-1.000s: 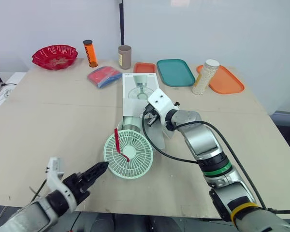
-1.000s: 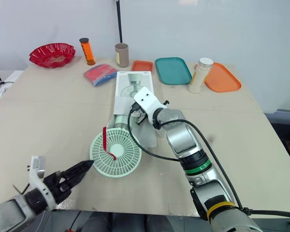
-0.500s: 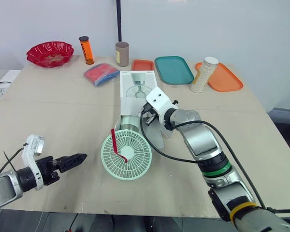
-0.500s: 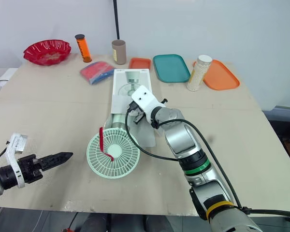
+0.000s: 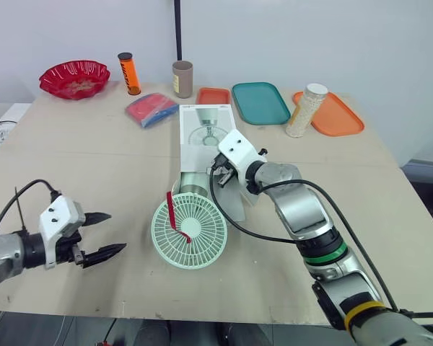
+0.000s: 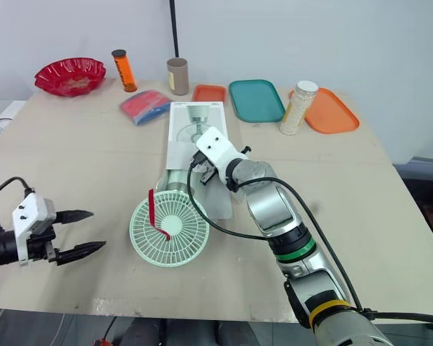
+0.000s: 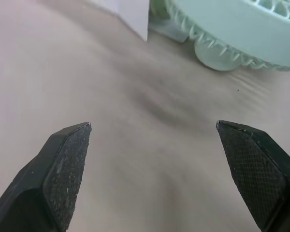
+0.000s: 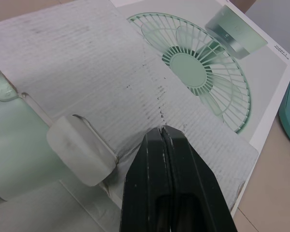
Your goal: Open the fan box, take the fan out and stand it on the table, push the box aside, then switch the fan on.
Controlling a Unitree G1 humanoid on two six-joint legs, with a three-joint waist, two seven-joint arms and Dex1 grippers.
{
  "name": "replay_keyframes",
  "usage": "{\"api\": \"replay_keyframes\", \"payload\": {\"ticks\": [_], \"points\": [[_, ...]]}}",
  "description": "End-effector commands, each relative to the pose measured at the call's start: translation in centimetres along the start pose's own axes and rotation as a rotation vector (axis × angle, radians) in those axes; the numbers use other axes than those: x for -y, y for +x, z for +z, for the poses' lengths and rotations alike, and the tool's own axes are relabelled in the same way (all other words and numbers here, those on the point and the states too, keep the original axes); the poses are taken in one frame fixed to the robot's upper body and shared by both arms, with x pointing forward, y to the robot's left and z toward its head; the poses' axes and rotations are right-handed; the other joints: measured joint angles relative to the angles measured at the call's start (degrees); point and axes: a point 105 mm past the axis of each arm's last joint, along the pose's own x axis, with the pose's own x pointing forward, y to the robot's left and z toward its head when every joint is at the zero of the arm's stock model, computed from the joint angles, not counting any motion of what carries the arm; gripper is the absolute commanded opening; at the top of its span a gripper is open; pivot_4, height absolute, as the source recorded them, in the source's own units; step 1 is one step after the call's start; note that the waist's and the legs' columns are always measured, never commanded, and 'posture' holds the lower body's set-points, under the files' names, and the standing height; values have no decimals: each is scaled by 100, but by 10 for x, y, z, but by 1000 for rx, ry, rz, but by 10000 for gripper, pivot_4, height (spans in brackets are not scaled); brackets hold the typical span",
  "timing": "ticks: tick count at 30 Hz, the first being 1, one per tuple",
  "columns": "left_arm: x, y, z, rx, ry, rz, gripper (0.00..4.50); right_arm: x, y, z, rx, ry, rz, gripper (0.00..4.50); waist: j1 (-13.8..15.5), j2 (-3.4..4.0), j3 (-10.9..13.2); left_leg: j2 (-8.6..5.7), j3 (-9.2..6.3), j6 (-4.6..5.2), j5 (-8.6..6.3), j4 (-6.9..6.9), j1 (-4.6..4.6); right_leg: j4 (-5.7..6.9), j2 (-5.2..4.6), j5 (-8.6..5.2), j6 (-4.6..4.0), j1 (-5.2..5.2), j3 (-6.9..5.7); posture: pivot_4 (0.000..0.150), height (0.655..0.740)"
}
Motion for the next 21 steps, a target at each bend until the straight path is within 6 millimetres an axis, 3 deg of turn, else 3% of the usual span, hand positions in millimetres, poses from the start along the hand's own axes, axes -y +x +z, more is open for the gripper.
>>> {"api": "replay_keyframes", "payload": {"ticks": [1, 5, 8, 11, 18, 20, 21], "points": [[-1, 5, -4, 4, 27, -29, 44245, 1, -5, -2, 5, 73, 43, 0, -2, -4, -3, 0, 1, 1, -1, 0, -1, 0, 1, 1, 2, 0, 0, 1500, 7400], [-5, 8, -6, 7, 27, -36, 44245, 11, -17, 21, 103, 98, 60, 0, -2, 3, 2, -1, 1, 11, 3, 7, -43, 2, 12, 30, -19, -15, -2, 1500, 7400], [-6, 16, -3, 23, 52, -52, 44245, 15, -39, 54, 217, 133, 133, 0, 3, 19, 13, 0, -4, 18, 9, 11, -84, 7, 19, 51, -26, -52, -6, 1500, 7400], [-8, 19, -1, 28, 74, -62, 44245, 14, -62, 71, 271, 146, 207, 0, -7, 38, 25, -2, -4, 22, 11, 17, -92, 7, 20, 60, -19, -55, -6, 1500, 7400], [-10, 24, 0, 36, 156, -98, 45000, -1, -118, 67, 276, 60, 426, 21307, 15, 42, 28, -5, -9, 27, 12, 21, -92, 8, 17, 60, -16, -49, -10, 1500, 7400], [-12, 26, 1, 41, 158, -103, 45000, 0, -128, 61, 255, 49, 460, 24281, 23, 44, 30, -6, -9, 30, 12, 23, -92, 8, 17, 60, -16, -47, -10, 1500, 7400], [-12, 27, 1, 41, 168, -108, 45000, 2, -135, 60, 253, 47, 480, 29943, 21, 44, 29, -6, -10, 32, 13, 26, -93, 8, 18, 60, -15, -45, -12, 1500, 7400]]}}
